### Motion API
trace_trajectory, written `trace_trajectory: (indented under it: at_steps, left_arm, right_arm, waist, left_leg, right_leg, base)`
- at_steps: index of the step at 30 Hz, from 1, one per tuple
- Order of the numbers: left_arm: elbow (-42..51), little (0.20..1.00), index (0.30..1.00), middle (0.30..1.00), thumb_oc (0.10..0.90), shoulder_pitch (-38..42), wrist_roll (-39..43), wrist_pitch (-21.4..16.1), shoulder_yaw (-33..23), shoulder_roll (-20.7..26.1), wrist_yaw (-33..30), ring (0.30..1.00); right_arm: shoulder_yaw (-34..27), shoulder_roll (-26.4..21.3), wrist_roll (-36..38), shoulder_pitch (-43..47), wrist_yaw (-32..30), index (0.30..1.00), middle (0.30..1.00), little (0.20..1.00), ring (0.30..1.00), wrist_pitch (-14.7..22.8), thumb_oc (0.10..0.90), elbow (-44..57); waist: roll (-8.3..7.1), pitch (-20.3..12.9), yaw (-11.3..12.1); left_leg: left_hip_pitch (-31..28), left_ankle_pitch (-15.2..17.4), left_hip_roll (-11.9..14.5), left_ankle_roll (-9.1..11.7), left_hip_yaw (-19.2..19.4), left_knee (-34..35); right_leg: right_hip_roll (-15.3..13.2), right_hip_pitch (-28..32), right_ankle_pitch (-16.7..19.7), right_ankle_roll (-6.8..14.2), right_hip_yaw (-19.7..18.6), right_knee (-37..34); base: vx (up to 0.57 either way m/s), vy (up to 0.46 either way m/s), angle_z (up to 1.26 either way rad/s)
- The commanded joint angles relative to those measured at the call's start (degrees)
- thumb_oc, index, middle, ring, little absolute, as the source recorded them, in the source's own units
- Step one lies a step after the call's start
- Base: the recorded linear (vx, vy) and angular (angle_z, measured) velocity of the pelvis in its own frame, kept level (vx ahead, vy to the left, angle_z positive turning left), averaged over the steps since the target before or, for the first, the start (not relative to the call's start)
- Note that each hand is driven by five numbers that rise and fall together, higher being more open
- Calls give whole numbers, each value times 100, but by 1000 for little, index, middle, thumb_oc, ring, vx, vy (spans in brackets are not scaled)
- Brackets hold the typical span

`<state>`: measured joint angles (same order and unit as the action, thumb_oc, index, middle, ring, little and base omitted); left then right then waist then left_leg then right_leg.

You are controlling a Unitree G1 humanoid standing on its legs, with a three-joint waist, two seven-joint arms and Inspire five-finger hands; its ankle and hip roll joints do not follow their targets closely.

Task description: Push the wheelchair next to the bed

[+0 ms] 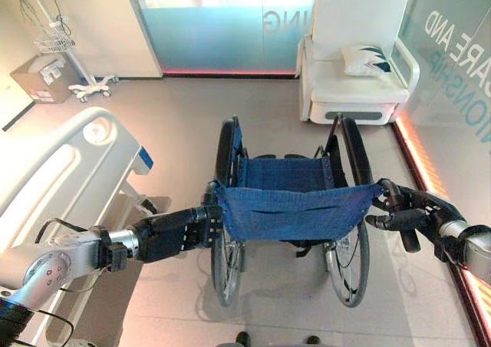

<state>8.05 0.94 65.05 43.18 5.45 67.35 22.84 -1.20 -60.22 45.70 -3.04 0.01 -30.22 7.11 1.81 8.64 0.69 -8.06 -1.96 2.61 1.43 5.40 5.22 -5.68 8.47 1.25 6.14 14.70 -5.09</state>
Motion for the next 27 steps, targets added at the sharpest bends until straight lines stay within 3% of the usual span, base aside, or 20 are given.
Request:
trace_trajectory:
  at_steps: [1,3,4,5,6,7,8,9,11,15,27]
  left_arm:
    - [-64,900,900,900,800,652,206,-310,52,141,394,900]
    - [-24,900,900,900,800,760,552,-563,208,80,183,900]
    - [32,900,900,900,800,832,871,-753,274,9,-55,900]
    - [72,900,900,900,800,879,1160,-895,285,-96,-319,900]
    - [100,721,721,721,681,925,1448,-1111,295,-177,-617,721]
    - [105,585,585,585,590,947,1500,-1182,294,-217,-708,585]
    - [122,378,378,378,452,1138,1821,-1496,329,-435,-1149,378]
    - [129,300,300,300,400,1178,1899,-1549,319,-479,-1232,300]
    - [127,300,300,300,400,1309,2131,-1790,213,-754,-1587,300]
    - [68,300,300,300,400,1328,2111,-2001,79,-1050,-1721,300]
    - [101,300,300,300,400,1031,1758,-1948,-48,-1304,-1481,300]
  right_arm:
    - [249,-710,256,712,-248,900,900,900,900,491,800,69]
    - [326,-681,245,737,-259,900,900,900,900,513,800,62]
    - [383,-645,218,760,-268,867,867,867,867,514,778,61]
    - [418,-609,192,779,-266,731,731,731,731,501,687,64]
    - [448,-580,160,802,-256,507,507,507,507,479,538,64]
    - [460,-561,137,810,-248,427,427,427,427,483,485,53]
    - [552,-469,49,905,-240,300,300,300,300,444,400,40]
    - [569,-459,41,938,-232,300,300,300,300,429,400,34]
    - [614,-371,-61,1041,-170,300,300,300,300,389,400,-17]
    - [606,-315,-144,1114,-87,300,300,300,300,333,400,-41]
    - [532,-253,-204,1050,-53,300,300,300,300,268,400,78]
  waist:
    - [30,-326,-118]
    - [27,-317,-150]
    - [23,-317,-160]
    - [19,-318,-166]
    - [16,-322,-173]
    - [15,-322,-176]
    - [-3,-330,-197]
    - [-8,-329,-200]
    - [-37,-333,-211]
    - [-63,-316,-216]
    - [-68,-270,-203]
  left_leg:
    - [-117,289,-96,119,506,-22]
    - [-134,296,-92,120,530,-22]
    - [-134,298,-90,124,532,-22]
    - [-139,303,-87,125,541,-22]
    - [-145,306,-85,125,547,-22]
    - [-149,307,-84,125,552,-22]
    - [-160,313,-82,124,561,-22]
    - [-165,312,-78,129,564,-22]
    - [-174,308,-72,138,561,-22]
    - [-175,294,-65,144,552,-22]
    - [-199,283,-59,147,507,-22]
  right_leg:
    - [96,4,-152,198,-127,54]
    - [103,7,-145,203,-164,47]
    - [104,6,-149,204,-175,43]
    - [107,9,-153,202,-180,42]
    - [110,12,-158,199,-187,43]
    - [111,14,-161,199,-188,45]
    - [113,18,-178,196,-198,61]
    - [114,20,-184,193,-199,67]
    - [110,17,-193,179,-204,91]
    - [106,21,-200,165,-206,106]
    - [118,43,-218,152,-213,118]
  base:
    - [0,0,0]
    - [24,-4,-4]
    - [25,-7,-4]
    - [23,-3,-4]
    - [18,-1,-4]
    - [25,-3,-4]
    - [0,0,0]
    - [27,-7,-4]
    - [20,-7,-5]
    - [4,-2,-1]
    - [0,0,0]
